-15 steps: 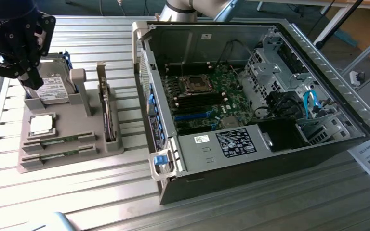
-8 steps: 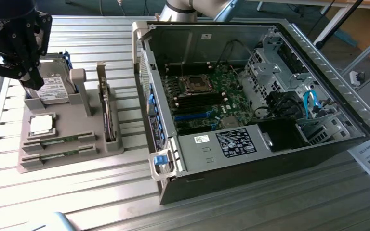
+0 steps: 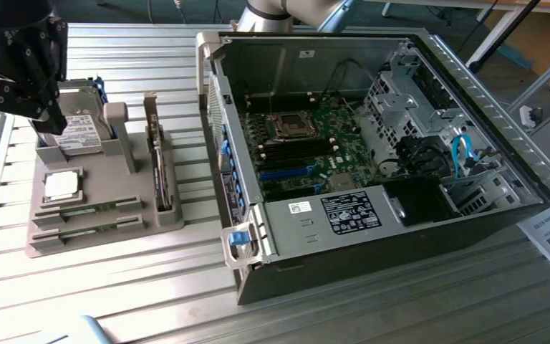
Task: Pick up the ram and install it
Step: 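Pick up the ram and move it above insertion slot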
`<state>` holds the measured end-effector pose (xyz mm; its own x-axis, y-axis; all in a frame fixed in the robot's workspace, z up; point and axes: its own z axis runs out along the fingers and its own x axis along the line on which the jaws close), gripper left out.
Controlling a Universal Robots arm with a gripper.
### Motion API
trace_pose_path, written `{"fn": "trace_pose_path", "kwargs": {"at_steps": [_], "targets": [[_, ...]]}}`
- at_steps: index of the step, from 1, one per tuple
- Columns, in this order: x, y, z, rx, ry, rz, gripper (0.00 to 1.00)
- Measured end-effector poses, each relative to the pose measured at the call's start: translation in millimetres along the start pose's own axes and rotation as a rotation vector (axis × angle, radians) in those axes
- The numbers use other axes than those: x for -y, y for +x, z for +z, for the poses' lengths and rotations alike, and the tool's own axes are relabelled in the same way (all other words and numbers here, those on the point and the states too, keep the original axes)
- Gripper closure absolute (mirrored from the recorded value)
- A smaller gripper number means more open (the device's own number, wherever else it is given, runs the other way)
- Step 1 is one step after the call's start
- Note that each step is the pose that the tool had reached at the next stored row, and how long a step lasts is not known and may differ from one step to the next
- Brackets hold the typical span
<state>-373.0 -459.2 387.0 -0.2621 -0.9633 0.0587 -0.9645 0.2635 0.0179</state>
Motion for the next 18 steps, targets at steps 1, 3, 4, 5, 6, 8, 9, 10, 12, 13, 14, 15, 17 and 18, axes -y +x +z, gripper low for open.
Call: {"fn": "trace_pose_path", "kwargs": {"at_steps": [1, 3, 4, 5, 6, 8, 9, 10, 12, 13, 14, 15, 17, 18], "targets": [[0.0, 0.0, 0.0, -0.0003, 0.0012, -0.016, 0.89], [0.0, 0.0, 0.1, -0.0006, 0.0052, -0.057, 0.89], [0.0, 0.1, 0.1, -0.0006, 0.0071, -0.071, 0.89], [0.0, 0.1, 0.1, -0.0006, 0.0095, -0.087, 0.89], [0.0, 0.1, 0.2, -0.0004, 0.0117, -0.100, 0.89], [0.1, 0.2, 0.3, 0.0026, 0.0221, -0.130, 0.89], [0.1, 0.2, 0.4, 0.0027, 0.0222, -0.131, 0.89], [0.1, 0.2, 0.2, 0.0040, 0.0240, -0.131, 0.89], [0.0, 0.2, 0.4, 0.0154, 0.0261, -0.130, 0.89], [0.0, 0.2, 0.3, 0.0265, 0.0277, -0.130, 0.89], [0.0, 0.2, 0.2, 0.0316, 0.0296, -0.130, 0.89], [0.0, 0.2, 0.2, 0.0321, 0.0301, -0.130, 0.89], [0.1, 0.2, 0.3, 0.0322, 0.0303, -0.131, 0.89], [0.1, 0.2, 0.3, 0.0322, 0.0304, -0.134, 0.89]]}}
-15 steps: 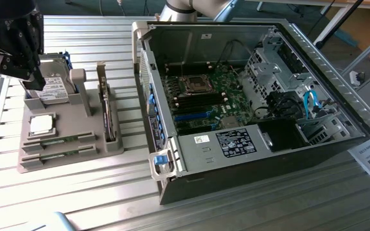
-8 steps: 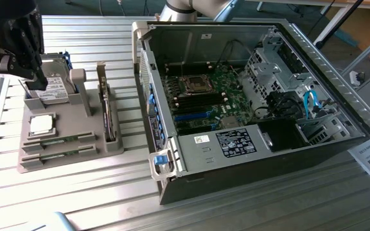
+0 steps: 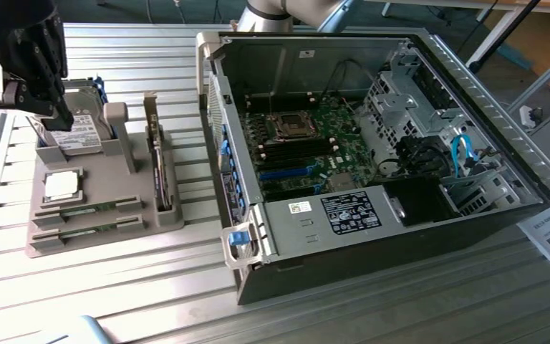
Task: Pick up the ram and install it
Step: 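Pick up the ram and move it above insertion slot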
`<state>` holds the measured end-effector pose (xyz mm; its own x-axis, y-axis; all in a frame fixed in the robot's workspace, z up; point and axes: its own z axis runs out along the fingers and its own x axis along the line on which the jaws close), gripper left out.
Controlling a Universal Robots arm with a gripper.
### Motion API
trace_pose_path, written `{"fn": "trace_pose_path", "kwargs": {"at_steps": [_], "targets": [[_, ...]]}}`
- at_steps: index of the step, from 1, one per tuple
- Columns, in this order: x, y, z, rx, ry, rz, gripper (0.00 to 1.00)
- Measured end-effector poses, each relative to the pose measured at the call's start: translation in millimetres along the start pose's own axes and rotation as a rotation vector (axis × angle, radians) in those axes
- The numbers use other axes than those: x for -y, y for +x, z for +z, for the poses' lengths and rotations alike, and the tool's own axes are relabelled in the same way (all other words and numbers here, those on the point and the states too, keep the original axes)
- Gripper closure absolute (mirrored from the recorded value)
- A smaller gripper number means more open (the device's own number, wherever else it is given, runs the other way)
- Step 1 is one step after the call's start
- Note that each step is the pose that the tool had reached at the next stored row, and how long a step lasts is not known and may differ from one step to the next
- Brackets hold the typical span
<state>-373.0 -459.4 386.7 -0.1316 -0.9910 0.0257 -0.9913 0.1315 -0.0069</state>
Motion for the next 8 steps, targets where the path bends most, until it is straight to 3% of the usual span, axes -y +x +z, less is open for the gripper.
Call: {"fn": "trace_pose_path", "kwargs": {"at_steps": [8], "targets": [[0.1, 0.0, 0.0, 0.0006, 0.0024, -0.095, 0.89]]}}
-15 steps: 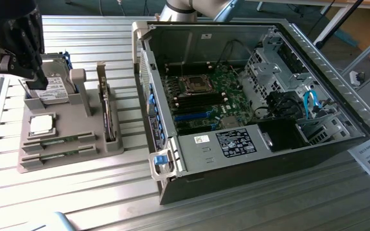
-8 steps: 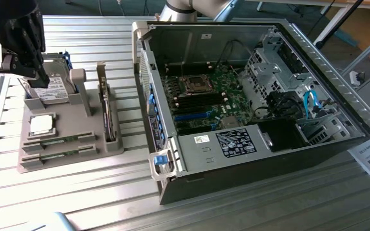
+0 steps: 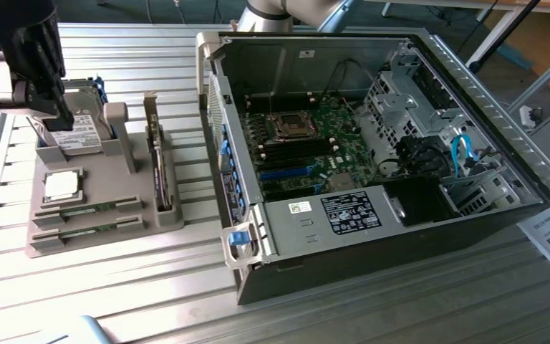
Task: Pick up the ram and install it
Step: 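Pick up the ram and move it above insertion slot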
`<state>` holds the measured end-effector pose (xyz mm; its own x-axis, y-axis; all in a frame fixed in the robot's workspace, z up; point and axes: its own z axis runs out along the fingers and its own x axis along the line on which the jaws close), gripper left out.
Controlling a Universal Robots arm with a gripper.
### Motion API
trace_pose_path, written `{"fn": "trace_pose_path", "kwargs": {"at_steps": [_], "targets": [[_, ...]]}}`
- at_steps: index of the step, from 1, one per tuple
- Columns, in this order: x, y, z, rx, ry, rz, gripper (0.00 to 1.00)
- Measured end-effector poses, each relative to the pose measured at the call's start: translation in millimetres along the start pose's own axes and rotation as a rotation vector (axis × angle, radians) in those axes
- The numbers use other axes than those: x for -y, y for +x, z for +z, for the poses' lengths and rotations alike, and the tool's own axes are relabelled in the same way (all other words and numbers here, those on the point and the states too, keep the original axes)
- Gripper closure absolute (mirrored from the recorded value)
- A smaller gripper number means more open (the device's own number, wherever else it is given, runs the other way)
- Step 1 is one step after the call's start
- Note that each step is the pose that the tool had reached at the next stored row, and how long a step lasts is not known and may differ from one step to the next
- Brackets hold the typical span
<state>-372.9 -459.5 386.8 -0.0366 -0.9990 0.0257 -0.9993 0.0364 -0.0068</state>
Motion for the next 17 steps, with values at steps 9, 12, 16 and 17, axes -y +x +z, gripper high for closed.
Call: {"fn": "trace_pose_path", "kwargs": {"at_steps": [9, 12, 16, 17], "targets": [[0.0, 0.0, 0.0, 0.0008, 0.0030, -0.111, 0.89], [0.0, 0.0, 0.0, 0.0008, 0.0029, -0.110, 0.89], [0.0, 0.0, 0.0, 0.0013, 0.0023, -0.083, 0.89], [0.0, 0.0, 0.0, 0.0014, 0.0021, -0.074, 0.89]]}}
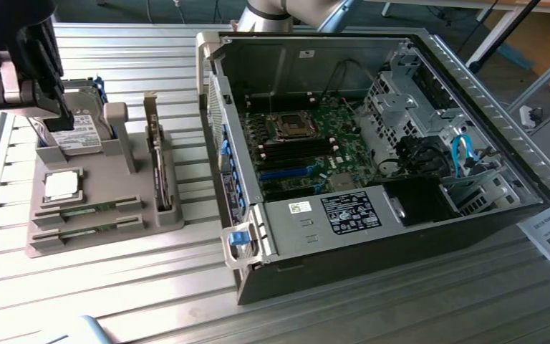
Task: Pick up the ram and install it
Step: 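Pick up the ram and move it above insertion slot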
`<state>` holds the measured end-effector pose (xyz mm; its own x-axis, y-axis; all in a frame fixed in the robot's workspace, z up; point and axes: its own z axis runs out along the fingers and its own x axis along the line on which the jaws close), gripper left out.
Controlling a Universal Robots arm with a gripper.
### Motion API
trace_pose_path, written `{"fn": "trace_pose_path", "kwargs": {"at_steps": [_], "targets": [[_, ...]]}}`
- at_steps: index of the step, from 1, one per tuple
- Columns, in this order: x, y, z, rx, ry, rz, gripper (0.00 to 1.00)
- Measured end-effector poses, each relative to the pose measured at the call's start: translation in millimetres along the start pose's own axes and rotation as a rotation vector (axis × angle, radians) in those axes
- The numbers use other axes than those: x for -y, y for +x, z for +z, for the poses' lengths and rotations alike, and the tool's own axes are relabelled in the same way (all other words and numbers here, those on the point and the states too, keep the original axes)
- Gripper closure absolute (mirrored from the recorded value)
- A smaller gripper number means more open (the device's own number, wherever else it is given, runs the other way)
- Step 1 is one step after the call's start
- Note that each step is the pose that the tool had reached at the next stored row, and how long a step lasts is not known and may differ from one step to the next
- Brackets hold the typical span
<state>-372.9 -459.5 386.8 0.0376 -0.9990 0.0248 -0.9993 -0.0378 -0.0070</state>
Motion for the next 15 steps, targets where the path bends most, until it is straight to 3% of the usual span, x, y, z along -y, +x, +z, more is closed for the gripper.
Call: {"fn": "trace_pose_path", "kwargs": {"at_steps": [15], "targets": [[0.0, 0.0, 0.1, 0.0004, -0.0001, 0.009, 0.89]]}}
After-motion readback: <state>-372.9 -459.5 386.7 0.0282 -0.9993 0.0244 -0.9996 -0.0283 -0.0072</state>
